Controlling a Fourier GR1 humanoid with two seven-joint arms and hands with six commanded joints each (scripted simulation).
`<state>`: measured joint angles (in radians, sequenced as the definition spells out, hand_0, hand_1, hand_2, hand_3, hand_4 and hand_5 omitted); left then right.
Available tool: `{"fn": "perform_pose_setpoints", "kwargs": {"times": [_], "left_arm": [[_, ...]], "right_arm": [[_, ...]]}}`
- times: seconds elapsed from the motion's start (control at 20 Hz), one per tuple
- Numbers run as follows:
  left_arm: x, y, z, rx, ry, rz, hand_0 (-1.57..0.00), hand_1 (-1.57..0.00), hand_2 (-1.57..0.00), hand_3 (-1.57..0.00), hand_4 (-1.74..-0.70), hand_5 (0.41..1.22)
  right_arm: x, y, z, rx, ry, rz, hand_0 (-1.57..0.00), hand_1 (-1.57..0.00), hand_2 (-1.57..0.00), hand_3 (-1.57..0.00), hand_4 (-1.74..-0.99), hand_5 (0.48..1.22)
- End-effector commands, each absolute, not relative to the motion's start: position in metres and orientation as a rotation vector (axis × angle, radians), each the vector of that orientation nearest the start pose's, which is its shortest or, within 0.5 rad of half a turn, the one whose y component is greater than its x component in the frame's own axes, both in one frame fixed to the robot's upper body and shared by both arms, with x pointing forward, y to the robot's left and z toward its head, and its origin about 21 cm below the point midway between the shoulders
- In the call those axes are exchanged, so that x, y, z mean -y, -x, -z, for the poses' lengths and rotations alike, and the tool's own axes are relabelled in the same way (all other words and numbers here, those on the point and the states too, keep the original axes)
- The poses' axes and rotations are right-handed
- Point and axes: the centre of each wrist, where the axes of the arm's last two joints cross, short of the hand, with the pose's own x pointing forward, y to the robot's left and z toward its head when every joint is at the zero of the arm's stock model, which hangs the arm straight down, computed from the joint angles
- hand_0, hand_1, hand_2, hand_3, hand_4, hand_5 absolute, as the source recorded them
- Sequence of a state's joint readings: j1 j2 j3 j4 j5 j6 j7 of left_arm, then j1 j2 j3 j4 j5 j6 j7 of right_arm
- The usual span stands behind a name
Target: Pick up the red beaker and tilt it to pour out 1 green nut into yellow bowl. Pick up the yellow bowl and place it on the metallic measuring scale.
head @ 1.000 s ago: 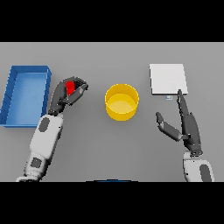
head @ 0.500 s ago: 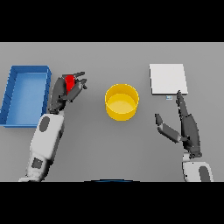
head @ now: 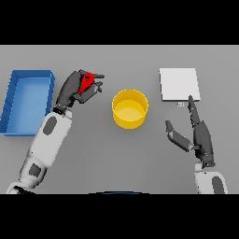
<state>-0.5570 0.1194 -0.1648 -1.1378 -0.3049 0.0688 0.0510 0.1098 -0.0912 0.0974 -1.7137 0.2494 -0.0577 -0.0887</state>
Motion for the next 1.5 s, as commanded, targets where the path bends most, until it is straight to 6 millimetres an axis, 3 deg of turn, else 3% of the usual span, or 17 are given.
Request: {"fn": "perform_pose_setpoints", "kwargs": {"times": [0.0,0.3,0.5,0.75,0.85,0.9,1.1,1.45], "left_arm": [[-0.16,-0.369,-0.052,1.612,-0.265,0.633,-1.56,-1.56,-1.56,-1.56,-1.73,1.117],[-0.143,-0.379,-0.068,1.543,-0.444,0.846,-1.57,-1.57,-1.57,-1.57,-1.74,1.128],[-0.125,-0.384,-0.075,1.493,-0.661,1.146,-1.57,-1.57,-1.57,-1.57,-1.74,1.127],[-0.109,-0.389,-0.085,1.449,-0.844,1.439,-1.57,-1.57,-1.57,-1.57,-1.74,1.19],[-0.104,-0.389,-0.091,1.429,-0.891,1.553,-1.57,-1.57,-1.57,-1.57,-1.65,1.201],[-0.103,-0.39,-0.094,1.416,-0.91,1.609,-1.57,-1.57,-1.57,-1.57,-1.67,1.205],[-0.084,-0.394,-0.106,1.329,-0.98,1.864,-1.57,-1.57,-1.57,-1.28,-1.7,1.215],[-0.056,-0.394,-0.098,1.16,-1.106,2.258,-1.57,-1.57,-1.57,-1.51,-1.73,1.22]], "right_arm": [[0.235,-0.22,-0.01,1.687,0.254,-0.274,0.0,0.0,0.0,0.0,-1.256,0.676],[0.23,-0.223,-0.013,1.682,0.235,-0.264,0.0,0.0,0.0,0.0,-1.254,0.683],[0.23,-0.218,-0.011,1.68,0.229,-0.268,0.0,0.0,0.0,0.0,-1.256,0.69],[0.23,-0.218,-0.015,1.681,0.226,-0.272,0.0,0.0,0.0,0.0,-1.274,0.704],[0.228,-0.217,-0.012,1.678,0.221,-0.266,0.0,0.0,0.0,0.0,-1.284,0.705],[0.228,-0.217,-0.01,1.675,0.217,-0.26,0.0,0.0,0.0,0.0,-1.283,0.702],[0.227,-0.218,-0.003,1.672,0.194,-0.221,0.0,0.0,0.0,0.0,-1.292,0.678],[0.231,-0.219,-0.006,1.685,0.18,-0.175,0.0,0.0,0.0,0.0,-1.291,0.64]]}}
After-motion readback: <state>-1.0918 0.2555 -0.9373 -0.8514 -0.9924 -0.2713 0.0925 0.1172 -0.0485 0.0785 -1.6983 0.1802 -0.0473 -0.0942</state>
